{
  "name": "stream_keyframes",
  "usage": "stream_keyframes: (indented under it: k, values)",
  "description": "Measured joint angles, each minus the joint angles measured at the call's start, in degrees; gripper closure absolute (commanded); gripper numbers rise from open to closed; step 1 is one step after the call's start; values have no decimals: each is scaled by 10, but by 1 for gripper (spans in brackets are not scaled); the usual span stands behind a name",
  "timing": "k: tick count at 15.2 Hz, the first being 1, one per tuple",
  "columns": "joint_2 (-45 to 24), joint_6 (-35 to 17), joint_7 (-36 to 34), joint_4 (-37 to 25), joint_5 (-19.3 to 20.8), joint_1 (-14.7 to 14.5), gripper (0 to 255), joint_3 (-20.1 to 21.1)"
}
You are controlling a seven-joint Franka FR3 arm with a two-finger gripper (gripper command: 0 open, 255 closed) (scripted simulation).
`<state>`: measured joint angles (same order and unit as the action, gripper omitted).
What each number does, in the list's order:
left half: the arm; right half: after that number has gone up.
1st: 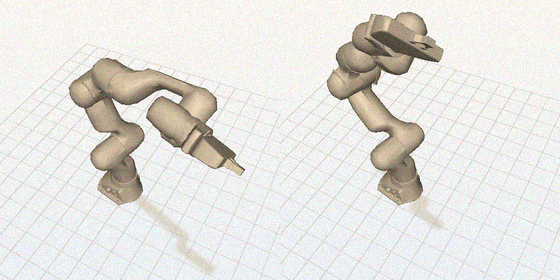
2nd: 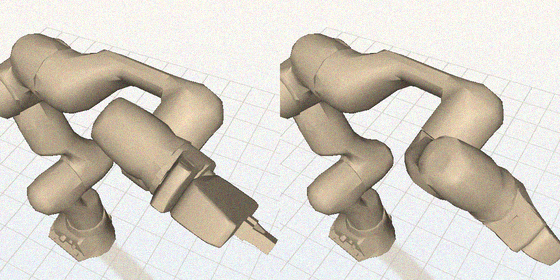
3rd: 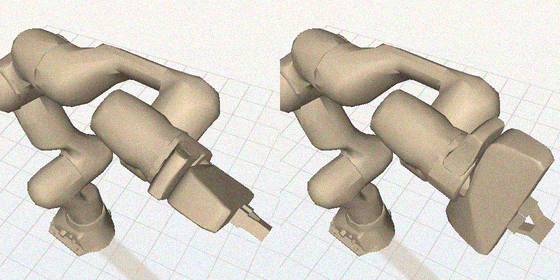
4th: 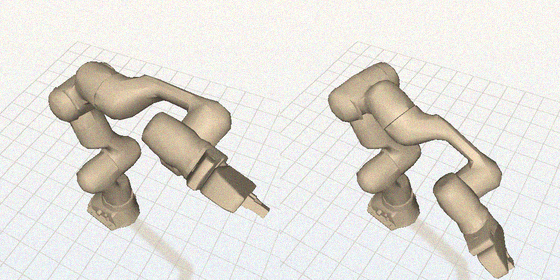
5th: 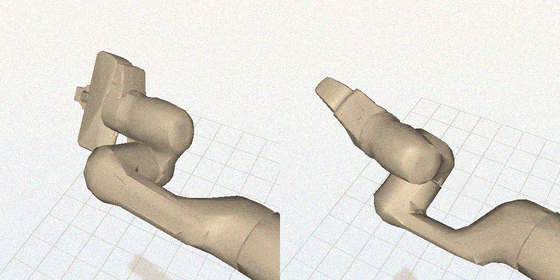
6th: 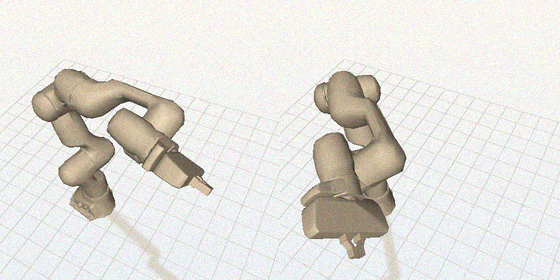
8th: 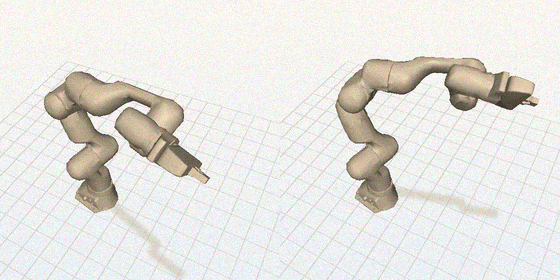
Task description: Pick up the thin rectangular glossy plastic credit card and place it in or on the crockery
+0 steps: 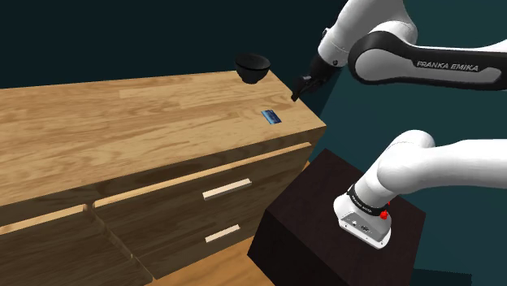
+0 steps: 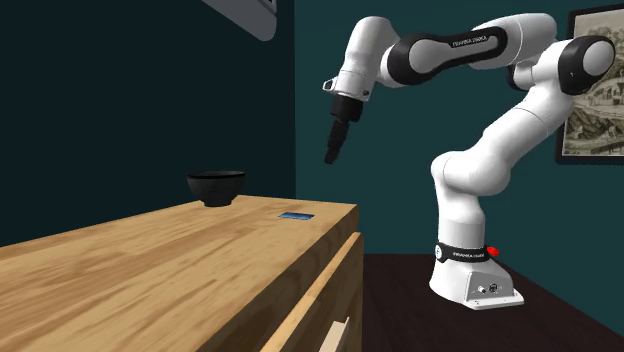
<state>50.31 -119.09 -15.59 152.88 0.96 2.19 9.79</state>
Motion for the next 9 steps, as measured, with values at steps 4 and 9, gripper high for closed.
stream_keyframes:
  k: [4, 9]
  values:
    - [-36, -150, -68, 59, 4, 22, 0, 45]
    - [-140, -357, -185, 87, 42, 104, 0, 143]
